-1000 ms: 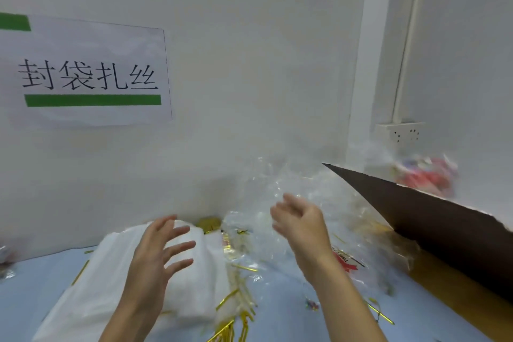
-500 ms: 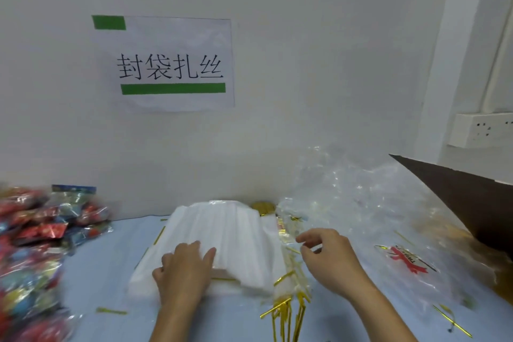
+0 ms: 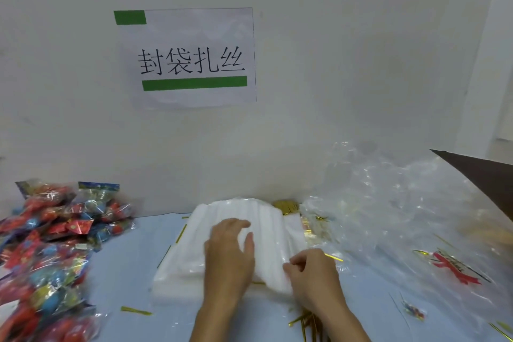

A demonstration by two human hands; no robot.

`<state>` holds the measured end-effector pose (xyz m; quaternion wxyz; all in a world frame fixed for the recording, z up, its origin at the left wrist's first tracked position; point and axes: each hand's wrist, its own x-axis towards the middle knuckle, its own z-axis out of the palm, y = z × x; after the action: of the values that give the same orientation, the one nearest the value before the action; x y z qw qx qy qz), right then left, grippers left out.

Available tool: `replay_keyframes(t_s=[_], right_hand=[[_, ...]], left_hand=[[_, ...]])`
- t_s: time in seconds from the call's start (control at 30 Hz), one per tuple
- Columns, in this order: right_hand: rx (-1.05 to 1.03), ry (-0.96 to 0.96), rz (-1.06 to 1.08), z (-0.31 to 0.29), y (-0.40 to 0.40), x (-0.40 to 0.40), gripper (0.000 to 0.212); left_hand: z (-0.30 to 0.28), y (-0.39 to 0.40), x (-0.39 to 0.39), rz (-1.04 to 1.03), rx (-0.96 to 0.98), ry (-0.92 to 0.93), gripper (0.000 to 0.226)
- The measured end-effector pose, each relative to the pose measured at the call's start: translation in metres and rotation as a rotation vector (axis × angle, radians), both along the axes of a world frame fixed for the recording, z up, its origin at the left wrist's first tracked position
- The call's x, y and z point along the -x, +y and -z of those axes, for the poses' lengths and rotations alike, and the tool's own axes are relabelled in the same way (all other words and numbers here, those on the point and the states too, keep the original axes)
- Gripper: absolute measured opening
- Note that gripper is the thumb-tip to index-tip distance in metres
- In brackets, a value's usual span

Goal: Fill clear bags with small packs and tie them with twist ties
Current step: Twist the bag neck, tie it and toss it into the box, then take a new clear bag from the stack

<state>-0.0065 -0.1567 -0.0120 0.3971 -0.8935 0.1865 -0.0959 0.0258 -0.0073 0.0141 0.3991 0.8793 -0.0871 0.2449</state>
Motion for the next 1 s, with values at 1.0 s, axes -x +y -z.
replay_keyframes(t_s=[1.0], right_hand=[[-0.894, -0.876, 0.094, -0.142, -0.018, 0.019, 0.026]], left_hand=[[-0.032, 0.006, 0.008, 0.225, 0.306, -0.118, 0.072]])
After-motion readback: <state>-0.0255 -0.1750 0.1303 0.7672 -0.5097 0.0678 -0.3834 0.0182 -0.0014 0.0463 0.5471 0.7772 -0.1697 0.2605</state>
